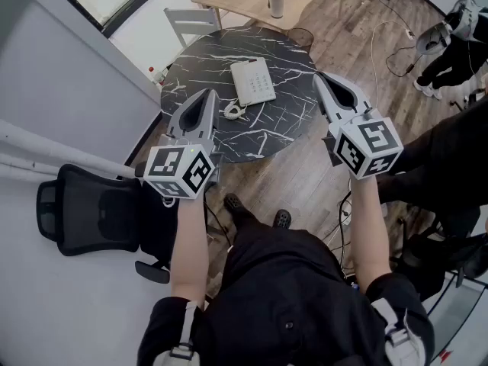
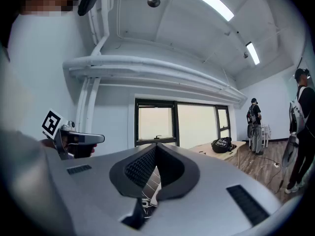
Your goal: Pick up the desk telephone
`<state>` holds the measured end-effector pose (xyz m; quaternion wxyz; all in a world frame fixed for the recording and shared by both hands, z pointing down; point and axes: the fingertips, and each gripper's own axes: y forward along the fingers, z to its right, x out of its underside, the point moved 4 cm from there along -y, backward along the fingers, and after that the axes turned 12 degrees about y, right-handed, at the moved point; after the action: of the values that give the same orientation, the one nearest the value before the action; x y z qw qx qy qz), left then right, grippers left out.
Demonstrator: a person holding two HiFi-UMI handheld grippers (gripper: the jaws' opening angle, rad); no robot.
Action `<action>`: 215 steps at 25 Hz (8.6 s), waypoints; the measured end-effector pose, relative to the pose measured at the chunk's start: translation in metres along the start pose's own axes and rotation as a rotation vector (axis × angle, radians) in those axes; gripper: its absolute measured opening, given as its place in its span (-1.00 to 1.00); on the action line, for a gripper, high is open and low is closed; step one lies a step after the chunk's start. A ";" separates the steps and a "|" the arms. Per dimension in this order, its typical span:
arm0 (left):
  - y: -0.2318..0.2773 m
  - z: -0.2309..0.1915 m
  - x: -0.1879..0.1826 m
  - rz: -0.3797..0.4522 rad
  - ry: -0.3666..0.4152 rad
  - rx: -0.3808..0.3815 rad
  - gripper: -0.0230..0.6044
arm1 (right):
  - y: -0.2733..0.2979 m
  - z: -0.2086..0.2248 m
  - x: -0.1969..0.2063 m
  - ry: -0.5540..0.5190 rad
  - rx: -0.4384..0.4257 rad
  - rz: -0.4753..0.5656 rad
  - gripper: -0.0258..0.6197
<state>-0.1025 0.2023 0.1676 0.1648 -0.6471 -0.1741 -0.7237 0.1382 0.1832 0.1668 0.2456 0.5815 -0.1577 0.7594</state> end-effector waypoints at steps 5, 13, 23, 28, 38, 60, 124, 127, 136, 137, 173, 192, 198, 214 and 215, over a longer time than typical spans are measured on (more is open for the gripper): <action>-0.003 0.006 -0.002 -0.002 -0.002 0.004 -0.88 | -0.006 -0.004 -0.003 -0.006 -0.004 0.002 -0.83; -0.009 0.013 -0.006 0.025 -0.009 0.019 -0.88 | -0.014 -0.006 -0.003 0.048 -0.009 0.016 -0.83; -0.017 0.016 -0.005 0.017 -0.030 -0.003 -0.88 | -0.025 -0.007 0.002 0.176 -0.118 0.025 -0.83; -0.017 0.019 0.003 -0.005 -0.052 0.013 -0.88 | -0.025 -0.004 0.008 0.177 -0.121 0.022 -0.83; -0.001 0.001 0.022 -0.039 -0.081 0.039 -0.88 | -0.002 0.004 0.022 0.232 -0.110 -0.025 -0.83; 0.101 -0.100 0.037 -0.012 -0.029 0.136 -0.88 | 0.130 0.021 0.016 0.140 -0.165 -0.077 -0.83; 0.242 -0.152 0.293 -0.561 -0.432 0.067 -0.64 | 0.320 0.189 0.248 0.396 -0.188 -0.737 -0.20; 0.243 -0.146 0.310 -0.610 -0.458 0.064 -0.58 | 0.323 0.196 0.268 0.413 -0.193 -0.792 -0.18; 0.248 -0.133 0.356 -0.687 -0.559 0.066 -0.25 | 0.326 0.206 0.321 0.443 -0.208 -0.912 -0.06; 0.248 -0.132 0.360 -0.693 -0.567 0.064 -0.25 | 0.326 0.206 0.326 0.448 -0.211 -0.923 -0.06; 0.275 -0.116 0.446 -0.716 -0.758 0.328 0.31 | 0.334 0.195 0.401 0.459 -0.196 -1.044 0.10; 0.278 -0.111 0.449 -0.723 -0.770 0.375 0.30 | 0.337 0.196 0.405 0.494 -0.186 -1.043 0.10; 0.278 -0.112 0.449 -0.725 -0.779 0.362 0.30 | 0.339 0.196 0.409 0.486 -0.194 -1.051 0.09; 0.272 -0.113 0.448 -0.757 -0.866 0.306 0.29 | 0.341 0.198 0.410 0.496 -0.175 -1.091 0.05; 0.271 -0.113 0.448 -0.758 -0.877 0.303 0.29 | 0.341 0.198 0.409 0.496 -0.176 -1.095 0.05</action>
<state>-0.1245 -0.0964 0.6120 -0.1016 -0.7477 -0.5456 -0.3645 0.0244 -0.1261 0.6300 0.6771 0.3613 0.1641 0.6197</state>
